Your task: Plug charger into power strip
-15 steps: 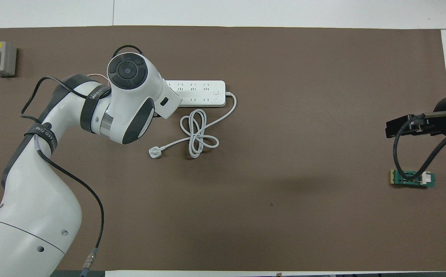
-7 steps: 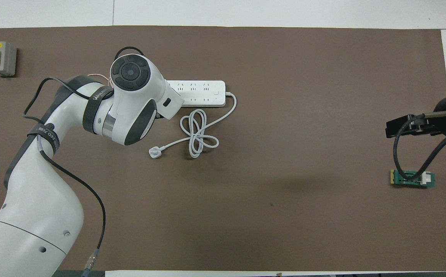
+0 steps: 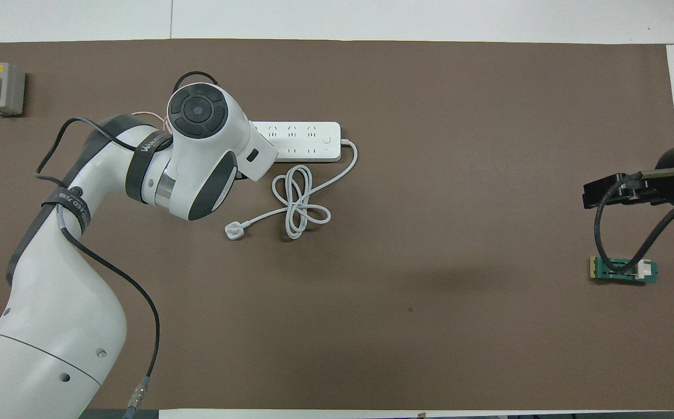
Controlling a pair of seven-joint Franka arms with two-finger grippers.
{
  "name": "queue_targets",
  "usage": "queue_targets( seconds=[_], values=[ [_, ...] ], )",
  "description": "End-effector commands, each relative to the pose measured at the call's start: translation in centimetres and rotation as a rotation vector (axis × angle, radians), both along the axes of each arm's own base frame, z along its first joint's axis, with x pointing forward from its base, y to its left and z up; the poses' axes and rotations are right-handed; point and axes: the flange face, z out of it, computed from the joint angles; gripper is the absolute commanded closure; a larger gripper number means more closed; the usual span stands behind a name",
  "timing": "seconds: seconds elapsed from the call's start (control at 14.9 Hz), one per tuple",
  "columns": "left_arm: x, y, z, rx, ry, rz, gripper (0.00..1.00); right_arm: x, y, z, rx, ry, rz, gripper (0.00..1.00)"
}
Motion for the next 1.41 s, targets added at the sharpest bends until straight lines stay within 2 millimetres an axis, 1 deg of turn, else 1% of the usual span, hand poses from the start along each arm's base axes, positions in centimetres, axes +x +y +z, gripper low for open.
queue_targets(
  seconds=[0.0, 0.07, 0.34, 0.4, 0.47, 0.54, 0.6, 0.94, 1.01, 1.14, 1.34],
  values=[
    [-0.2, -0.3, -0.3, 0.061, 0.009, -0.003, 1.0, -0.1, -0.4, 0.3, -0.01, -0.005, 0.01, 0.0],
    [-0.4, -0.9, -0.3, 0.061, 0.011, -0.01, 1.0, -0.1, -0.4, 0.3, -0.01, -0.005, 0.01, 0.0],
    [-0.6, -1.8, 0.0, 0.048, 0.005, -0.017, 1.0, -0.1, -0.4, 0.3, -0.01, -0.005, 0.008, 0.0],
    [-0.6, -1.8, -0.2, 0.052, 0.013, -0.016, 1.0, -0.1, -0.4, 0.3, -0.01, -0.005, 0.01, 0.0],
    [-0.1, -2.0, -0.5, 0.056, 0.018, -0.014, 1.0, -0.1, -0.4, 0.3, -0.01, -0.005, 0.01, 0.0],
    [0.6, -2.1, 0.1, 0.054, 0.012, -0.011, 1.0, -0.1, -0.4, 0.3, -0.009, -0.005, 0.01, 0.0],
    [0.7, -2.0, 0.1, 0.066, 0.028, -0.009, 1.0, -0.1, -0.4, 0.3, -0.01, -0.005, 0.01, 0.0],
    [0.7, -1.6, -0.7, 0.082, 0.06, -0.004, 1.0, -0.2, -0.4, 0.4, -0.009, -0.007, 0.008, 0.0],
    [0.7, -1.6, -1.2, 0.079, 0.069, -0.002, 1.0, -0.2, -0.4, 0.4, -0.009, -0.008, 0.008, 0.0],
    [1.3, -2.0, -1.3, 0.068, 0.07, -0.015, 1.0, -0.2, -0.4, 0.4, -0.01, -0.007, 0.008, 0.0],
    [1.5, -2.1, -2.4, 0.082, 0.097, -0.031, 1.0, -0.2, -0.4, 0.4, -0.01, -0.007, 0.01, 0.0]
  ],
)
